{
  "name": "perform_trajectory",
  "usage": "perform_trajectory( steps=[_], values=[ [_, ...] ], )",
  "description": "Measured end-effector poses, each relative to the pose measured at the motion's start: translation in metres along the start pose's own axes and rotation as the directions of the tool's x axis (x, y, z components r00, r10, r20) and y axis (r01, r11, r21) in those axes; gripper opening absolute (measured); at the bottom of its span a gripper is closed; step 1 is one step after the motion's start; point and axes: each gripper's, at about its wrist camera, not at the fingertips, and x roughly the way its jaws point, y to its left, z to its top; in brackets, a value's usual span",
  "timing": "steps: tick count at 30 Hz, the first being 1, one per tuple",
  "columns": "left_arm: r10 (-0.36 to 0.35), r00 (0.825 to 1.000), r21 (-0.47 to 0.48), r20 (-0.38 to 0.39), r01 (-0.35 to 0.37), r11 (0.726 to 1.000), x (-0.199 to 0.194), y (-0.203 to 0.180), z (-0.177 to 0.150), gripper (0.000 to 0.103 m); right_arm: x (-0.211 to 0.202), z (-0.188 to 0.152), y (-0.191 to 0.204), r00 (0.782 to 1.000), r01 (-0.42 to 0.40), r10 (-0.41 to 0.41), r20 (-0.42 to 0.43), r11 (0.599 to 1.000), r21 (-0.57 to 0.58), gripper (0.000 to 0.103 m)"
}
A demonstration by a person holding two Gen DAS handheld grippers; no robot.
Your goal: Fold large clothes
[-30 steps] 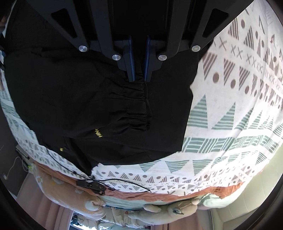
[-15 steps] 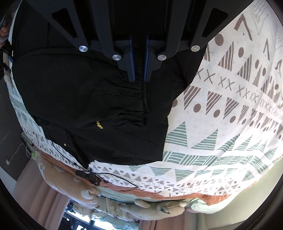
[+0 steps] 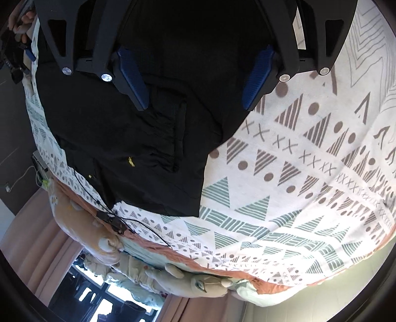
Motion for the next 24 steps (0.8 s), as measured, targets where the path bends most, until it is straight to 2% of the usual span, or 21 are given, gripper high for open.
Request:
perform_trajectory(
  steps=[1, 2, 8, 10, 14, 16, 19, 22, 24],
  values=[
    [-0.014, 1.000, 0.000, -0.007, 0.014, 1.000, -0.004, 0.002, -0.004, 0.079, -0.004, -0.002, 0.002, 1.000, 0.002, -0.002, 0.003, 1.000, -0.015, 0.071],
    [-0.026, 1.000, 0.001, -0.008, 0.026, 1.000, -0.009, 0.003, -0.007, 0.079, -0.009, -0.005, 0.005, 1.000, 0.007, -0.007, 0.008, 0.999, -0.032, 0.074],
    [-0.069, 0.997, 0.040, 0.042, 0.067, 0.997, -0.050, 0.005, -0.025, 0.080, -0.032, -0.028, 0.018, 1.000, -0.028, 0.028, 0.009, 0.997, -0.069, 0.075],
    [-0.061, 0.995, 0.072, 0.079, 0.055, 0.996, -0.065, 0.006, -0.034, 0.089, -0.040, -0.040, 0.021, 0.999, -0.031, 0.032, 0.010, 0.996, -0.089, 0.079],
    [-0.050, 0.986, 0.113, 0.158, 0.032, 0.993, -0.096, 0.013, -0.052, 0.095, -0.054, -0.063, 0.022, 0.999, -0.046, 0.046, 0.003, 0.994, -0.096, 0.081],
    [-0.060, 0.983, 0.107, 0.174, 0.042, 0.993, -0.108, 0.019, -0.060, 0.095, -0.061, -0.074, 0.019, 0.998, -0.060, 0.060, -0.007, 0.994, -0.091, 0.085],
    [-0.085, 0.979, 0.088, 0.185, 0.070, 0.994, -0.123, 0.031, -0.072, 0.096, -0.073, -0.089, 0.012, 0.996, -0.086, 0.086, -0.004, 0.994, -0.068, 0.099],
    [-0.049, 0.970, 0.052, 0.237, 0.037, 0.998, -0.142, 0.044, -0.083, 0.096, -0.085, -0.103, 0.003, 0.991, -0.132, 0.132, -0.002, 0.991, -0.031, 0.102],
    [-0.069, 0.965, 0.018, 0.253, 0.067, 0.998, -0.153, 0.053, -0.092, 0.096, -0.094, -0.112, -0.002, 0.986, -0.169, 0.169, -0.002, 0.985, -0.016, 0.102]
  ],
)
